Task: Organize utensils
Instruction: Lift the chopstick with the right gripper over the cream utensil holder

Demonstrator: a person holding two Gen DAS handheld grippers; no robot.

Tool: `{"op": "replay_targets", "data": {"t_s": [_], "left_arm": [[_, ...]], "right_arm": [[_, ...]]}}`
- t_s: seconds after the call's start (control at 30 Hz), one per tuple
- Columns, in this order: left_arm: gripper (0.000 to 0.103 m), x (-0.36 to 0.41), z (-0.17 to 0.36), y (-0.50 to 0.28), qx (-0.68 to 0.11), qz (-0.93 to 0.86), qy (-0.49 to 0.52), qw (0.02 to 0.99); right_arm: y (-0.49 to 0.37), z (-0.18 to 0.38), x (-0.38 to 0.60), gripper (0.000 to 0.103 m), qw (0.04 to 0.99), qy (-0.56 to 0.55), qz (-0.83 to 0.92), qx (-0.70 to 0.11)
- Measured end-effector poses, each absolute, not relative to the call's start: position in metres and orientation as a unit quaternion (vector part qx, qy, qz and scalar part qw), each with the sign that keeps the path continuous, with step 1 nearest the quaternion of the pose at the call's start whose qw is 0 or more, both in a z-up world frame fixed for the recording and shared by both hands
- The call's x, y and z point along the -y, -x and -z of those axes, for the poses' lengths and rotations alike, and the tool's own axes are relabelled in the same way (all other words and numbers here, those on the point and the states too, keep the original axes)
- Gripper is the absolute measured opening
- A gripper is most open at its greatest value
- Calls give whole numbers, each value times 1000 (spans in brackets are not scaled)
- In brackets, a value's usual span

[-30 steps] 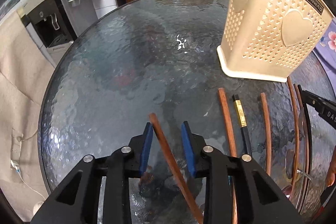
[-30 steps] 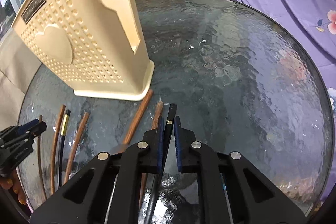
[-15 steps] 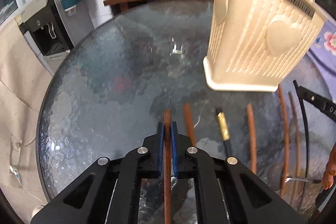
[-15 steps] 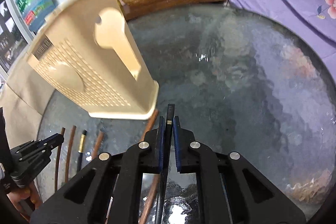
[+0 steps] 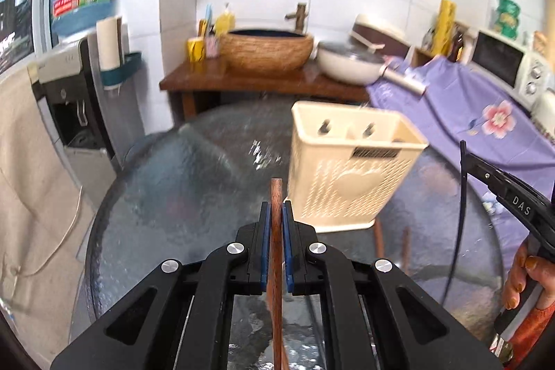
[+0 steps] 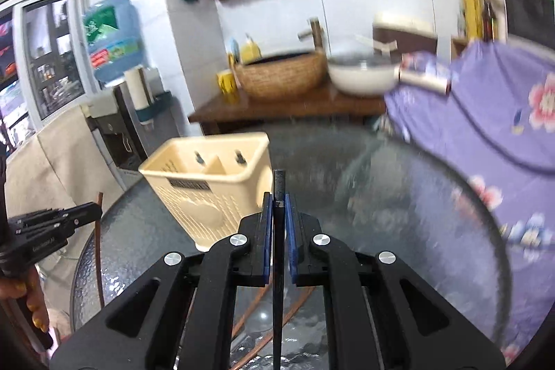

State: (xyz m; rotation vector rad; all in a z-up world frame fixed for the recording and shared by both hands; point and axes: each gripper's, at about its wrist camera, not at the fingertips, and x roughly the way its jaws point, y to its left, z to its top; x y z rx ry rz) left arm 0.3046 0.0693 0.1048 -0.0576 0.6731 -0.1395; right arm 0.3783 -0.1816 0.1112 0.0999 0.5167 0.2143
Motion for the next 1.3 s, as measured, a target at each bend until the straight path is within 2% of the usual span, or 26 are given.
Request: {"op": "replay_targets", "data": {"t_s": [0.27,0.43,0.77,0.93,1.1,1.3], "left_arm": [[7,-66,-144,-281,-276,92,24,956],[7,-65,-158,-276,-259,93,22,961],[7,-58,-197,-283,-238,111,14,965],[7,-51,-239,-301,-234,134,21,963],[7,-54,-286,-325,-215,131,53,966],[6,-51,-302,-359,-220,112,75,966]], "right_arm": [[-336,-163,183,8,971,-33,-133,-198],[-329,-179,179,8,969,-36,-150,-193],[-352,-209,170,8,956,-56,-189,-216],[-366,-246,165,8,952,-66,-209,-216],[-383,-299,166,8,960,-77,-201,-181],[-417,-325,163,8,966,-92,-168,-175]]}}
